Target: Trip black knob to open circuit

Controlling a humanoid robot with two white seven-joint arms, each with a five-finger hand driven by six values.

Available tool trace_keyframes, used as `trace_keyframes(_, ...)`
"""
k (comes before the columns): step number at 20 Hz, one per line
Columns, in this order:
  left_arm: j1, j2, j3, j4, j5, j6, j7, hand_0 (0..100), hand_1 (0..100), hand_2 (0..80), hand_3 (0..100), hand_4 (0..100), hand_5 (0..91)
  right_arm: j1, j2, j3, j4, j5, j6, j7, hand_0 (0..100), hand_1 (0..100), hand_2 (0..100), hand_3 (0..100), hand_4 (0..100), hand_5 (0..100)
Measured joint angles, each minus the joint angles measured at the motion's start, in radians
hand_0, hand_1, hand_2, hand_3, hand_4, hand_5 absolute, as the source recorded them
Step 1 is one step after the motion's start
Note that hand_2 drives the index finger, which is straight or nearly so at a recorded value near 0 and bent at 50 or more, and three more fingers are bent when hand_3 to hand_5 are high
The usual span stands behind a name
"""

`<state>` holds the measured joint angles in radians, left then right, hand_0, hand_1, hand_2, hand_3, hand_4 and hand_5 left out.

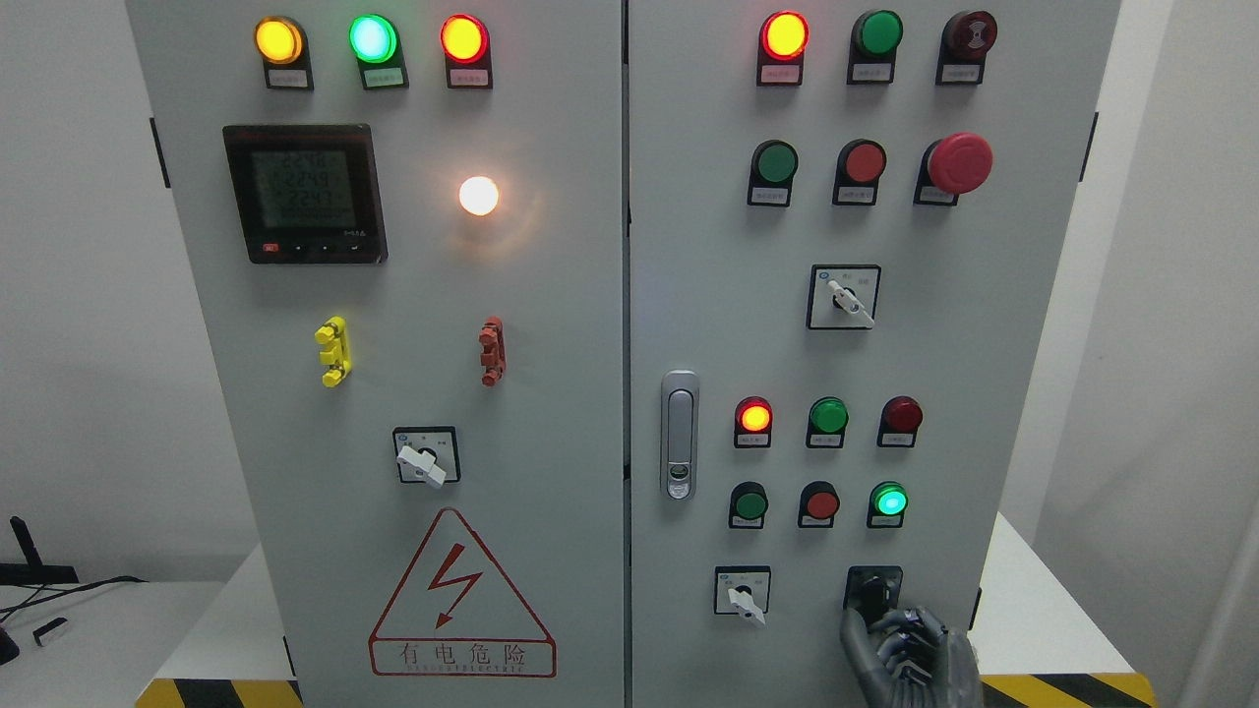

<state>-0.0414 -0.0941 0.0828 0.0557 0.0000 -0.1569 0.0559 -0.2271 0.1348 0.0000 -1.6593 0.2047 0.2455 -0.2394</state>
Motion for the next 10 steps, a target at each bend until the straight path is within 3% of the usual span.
trace_keyframes(10,0.000,0.000,0.000,0.000,0.000,0.000,0.000,12,39,0.0,0,0,0.0,0.000,0.000,0.000,0.000,0.003,0.001,-0.001,31,69,58,86,88,97)
